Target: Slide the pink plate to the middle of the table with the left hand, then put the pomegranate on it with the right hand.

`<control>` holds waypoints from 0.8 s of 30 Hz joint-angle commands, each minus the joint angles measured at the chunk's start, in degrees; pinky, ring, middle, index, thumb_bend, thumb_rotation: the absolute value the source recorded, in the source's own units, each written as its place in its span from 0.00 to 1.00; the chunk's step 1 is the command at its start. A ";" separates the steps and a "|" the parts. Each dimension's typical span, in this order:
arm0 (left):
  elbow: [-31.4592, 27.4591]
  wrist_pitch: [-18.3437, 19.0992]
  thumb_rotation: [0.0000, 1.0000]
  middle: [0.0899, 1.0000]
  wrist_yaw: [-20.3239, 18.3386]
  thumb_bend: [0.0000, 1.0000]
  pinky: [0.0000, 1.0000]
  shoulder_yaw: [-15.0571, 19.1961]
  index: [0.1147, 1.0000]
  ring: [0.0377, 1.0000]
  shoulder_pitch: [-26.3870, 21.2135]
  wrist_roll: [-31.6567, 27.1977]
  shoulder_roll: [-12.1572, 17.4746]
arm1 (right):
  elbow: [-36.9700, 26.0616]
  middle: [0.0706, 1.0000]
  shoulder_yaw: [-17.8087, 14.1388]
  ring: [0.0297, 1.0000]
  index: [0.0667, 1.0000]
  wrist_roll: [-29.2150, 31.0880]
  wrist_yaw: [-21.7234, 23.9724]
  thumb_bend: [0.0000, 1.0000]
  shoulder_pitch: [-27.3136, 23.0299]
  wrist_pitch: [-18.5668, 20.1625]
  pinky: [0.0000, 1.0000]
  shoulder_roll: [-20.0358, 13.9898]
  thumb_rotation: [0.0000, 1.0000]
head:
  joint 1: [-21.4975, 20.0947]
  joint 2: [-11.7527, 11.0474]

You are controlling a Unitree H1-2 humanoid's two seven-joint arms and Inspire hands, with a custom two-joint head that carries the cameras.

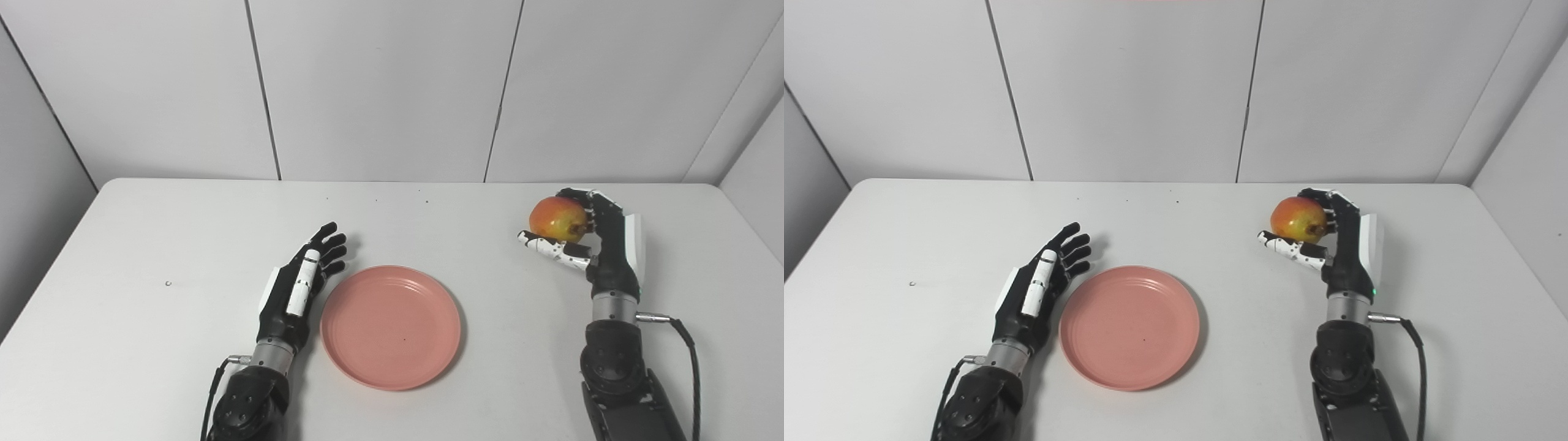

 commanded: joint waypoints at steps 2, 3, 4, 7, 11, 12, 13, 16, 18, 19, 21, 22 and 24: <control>-1.40 0.20 0.92 0.83 0.12 0.34 0.83 0.10 0.81 0.85 -0.55 -0.08 -0.31 | -2.77 0.46 0.67 0.41 0.48 -1.06 0.70 0.52 -1.40 -2.03 0.43 0.63 0.00 | 0.02 -0.07; -1.44 0.21 0.92 0.83 0.07 0.34 0.83 0.11 0.81 0.85 -0.53 -0.12 -0.31 | -3.07 0.46 1.09 0.41 0.48 -1.21 0.91 0.51 -1.16 -2.25 0.42 1.06 0.00 | 0.07 -0.02; -1.47 0.19 0.92 0.83 0.05 0.34 0.83 0.09 0.81 0.85 -0.52 -0.09 -0.29 | -3.25 0.46 1.31 0.41 0.49 -1.30 1.08 0.52 -1.01 -2.37 0.41 1.34 0.00 | 0.07 -0.02; -1.30 -0.07 0.92 0.83 0.11 0.34 0.83 0.09 0.81 0.85 -0.57 -0.05 -0.34 | -3.37 0.46 2.69 0.40 0.50 -1.87 1.89 0.51 -0.39 -3.79 0.39 1.85 0.00 | 0.08 0.00; -1.33 -0.21 0.93 0.83 0.02 0.33 0.83 -0.09 0.81 0.85 -0.56 0.15 -0.21 | -4.04 0.45 4.35 0.39 0.50 -3.65 2.82 0.51 0.28 -2.50 0.38 2.39 0.00 | 0.19 0.05; -1.35 -0.20 0.94 0.83 -0.01 0.33 0.83 -0.13 0.81 0.85 -0.56 0.19 -0.18 | -4.28 0.46 4.74 0.38 0.50 -4.29 2.99 0.51 0.43 -2.08 0.37 2.52 0.00 | 0.19 0.05; -1.42 -0.10 0.94 0.83 0.17 0.33 0.83 -0.17 0.81 0.85 -0.57 0.46 -0.16 | -4.44 0.46 5.39 0.38 0.50 -4.71 3.37 0.51 0.62 -2.39 0.36 2.68 0.00 | 0.24 0.13; -1.49 0.03 0.94 0.83 0.38 0.33 0.83 -0.08 0.81 0.84 -0.60 0.70 -0.22 | -4.64 0.46 6.13 0.39 0.49 -4.89 4.06 0.51 0.86 -3.15 0.38 3.08 0.00 | 0.18 0.15; -1.62 0.27 0.94 0.82 0.39 0.33 0.83 0.03 0.81 0.84 -0.58 0.56 -0.33 | -4.86 0.46 6.80 0.39 0.49 -3.67 4.98 0.51 1.19 -4.29 0.38 3.78 0.00 | 0.21 0.19; -1.67 0.34 0.93 0.82 0.32 0.33 0.82 0.05 0.80 0.84 -0.57 0.44 -0.35 | -4.94 0.46 7.22 0.40 0.48 -3.51 5.31 0.51 1.35 -4.91 0.39 4.08 0.00 | 0.21 0.20; -1.57 0.32 0.92 0.82 0.17 0.33 0.83 0.16 0.80 0.84 -0.60 0.08 -0.43 | -4.85 0.46 7.91 0.41 0.48 -3.19 5.83 0.52 1.54 -6.25 0.40 4.50 0.00 | 0.19 0.21; -1.57 0.44 0.92 0.82 0.18 0.33 0.83 0.20 0.80 0.84 -0.62 0.01 -0.47 | -4.72 0.46 8.26 0.41 0.48 -3.23 6.06 0.52 1.57 -6.89 0.41 4.59 0.00 | 0.09 0.21; -1.57 0.58 0.91 0.82 0.24 0.33 0.83 0.20 0.80 0.84 -0.63 0.05 -0.50 | -4.60 0.46 8.95 0.41 0.48 -3.53 6.40 0.51 1.65 -7.55 0.42 4.86 0.00 | 0.10 0.15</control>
